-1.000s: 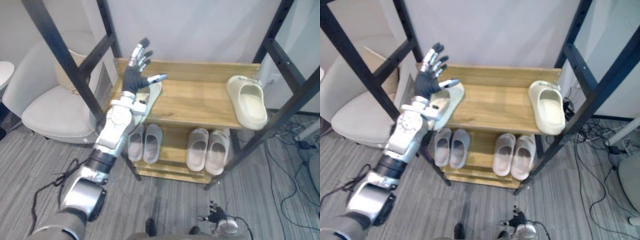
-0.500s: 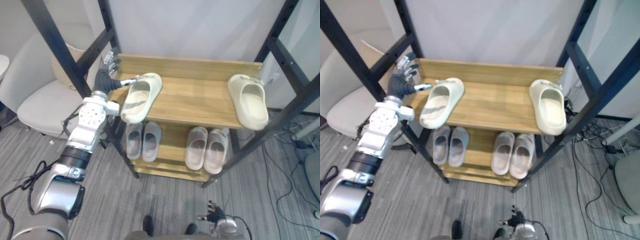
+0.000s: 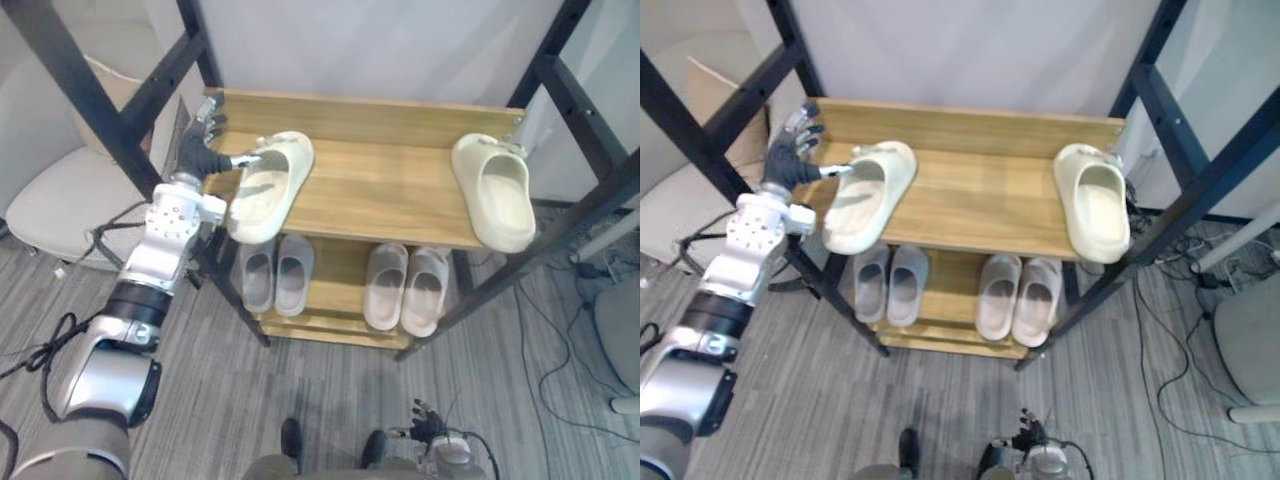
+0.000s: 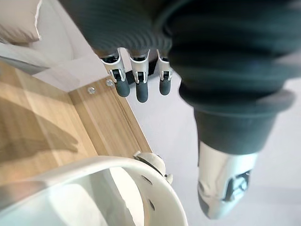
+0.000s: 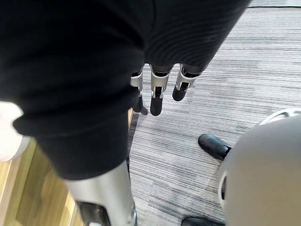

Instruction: Organize the slippers on the shoe rack

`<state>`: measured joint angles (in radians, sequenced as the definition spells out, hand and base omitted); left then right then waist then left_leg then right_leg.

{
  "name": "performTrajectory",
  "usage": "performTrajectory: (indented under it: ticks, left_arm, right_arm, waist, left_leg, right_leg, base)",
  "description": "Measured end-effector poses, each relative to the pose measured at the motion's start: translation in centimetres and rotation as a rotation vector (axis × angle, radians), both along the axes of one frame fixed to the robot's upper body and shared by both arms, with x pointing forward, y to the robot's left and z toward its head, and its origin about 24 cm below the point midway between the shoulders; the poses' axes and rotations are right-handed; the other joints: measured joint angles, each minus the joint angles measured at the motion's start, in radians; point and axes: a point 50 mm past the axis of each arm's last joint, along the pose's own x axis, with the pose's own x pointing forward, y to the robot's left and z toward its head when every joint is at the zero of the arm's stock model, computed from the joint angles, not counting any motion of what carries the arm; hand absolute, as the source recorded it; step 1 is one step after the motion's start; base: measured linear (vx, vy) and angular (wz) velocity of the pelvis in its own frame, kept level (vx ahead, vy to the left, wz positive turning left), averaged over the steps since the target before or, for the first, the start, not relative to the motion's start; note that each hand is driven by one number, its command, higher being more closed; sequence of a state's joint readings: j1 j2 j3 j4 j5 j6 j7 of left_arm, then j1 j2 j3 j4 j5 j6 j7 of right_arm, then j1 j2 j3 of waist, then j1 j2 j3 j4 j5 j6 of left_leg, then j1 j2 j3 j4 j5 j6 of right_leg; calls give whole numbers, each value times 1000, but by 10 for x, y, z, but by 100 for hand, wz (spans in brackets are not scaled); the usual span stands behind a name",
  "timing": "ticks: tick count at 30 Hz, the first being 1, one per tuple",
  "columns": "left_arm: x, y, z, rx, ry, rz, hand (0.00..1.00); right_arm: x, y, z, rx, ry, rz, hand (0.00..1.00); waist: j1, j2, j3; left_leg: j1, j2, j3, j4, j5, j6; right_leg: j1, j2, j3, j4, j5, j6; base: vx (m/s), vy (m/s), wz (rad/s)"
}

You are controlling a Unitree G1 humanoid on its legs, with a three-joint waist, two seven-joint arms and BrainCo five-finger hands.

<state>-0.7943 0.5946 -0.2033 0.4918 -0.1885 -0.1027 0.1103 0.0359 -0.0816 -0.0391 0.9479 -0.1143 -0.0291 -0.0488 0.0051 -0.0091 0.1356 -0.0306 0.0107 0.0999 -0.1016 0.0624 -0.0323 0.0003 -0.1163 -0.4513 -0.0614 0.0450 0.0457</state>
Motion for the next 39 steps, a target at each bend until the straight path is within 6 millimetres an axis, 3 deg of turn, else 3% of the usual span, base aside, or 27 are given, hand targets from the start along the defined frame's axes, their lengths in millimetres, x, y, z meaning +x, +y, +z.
performTrajectory:
  ticks: [21,22,39]
  left_arm:
    - [3,10,3,39,-1,63,0]
    - [4,10,5,49,-3,68,100]
    - [7,14,18,34,-34,102,100]
  right_arm:
    - [5,-4,4,-1,-32,-34,0]
    - [6,-4,4,-2,-35,-33,0]
    - [15,-4,10,-1,-80,-32,0]
  waist:
    - [-4,-1,31]
    - [-3,-2,33]
    - [-8,-2,54]
  left_leg:
    - [-18,4,59,0,-2,1]
    - [-20,4,64,0,-2,1]
    - [-21,4,88,0,-2,1]
  right_leg:
    - [-61,-3,66,20,11,-4]
    - [-65,-2,71,20,13,-4]
    - [-69,3,95,1,35,-9]
  base:
    - [12,21,-9]
    - [15,16,-6]
    - [12,9,-4]
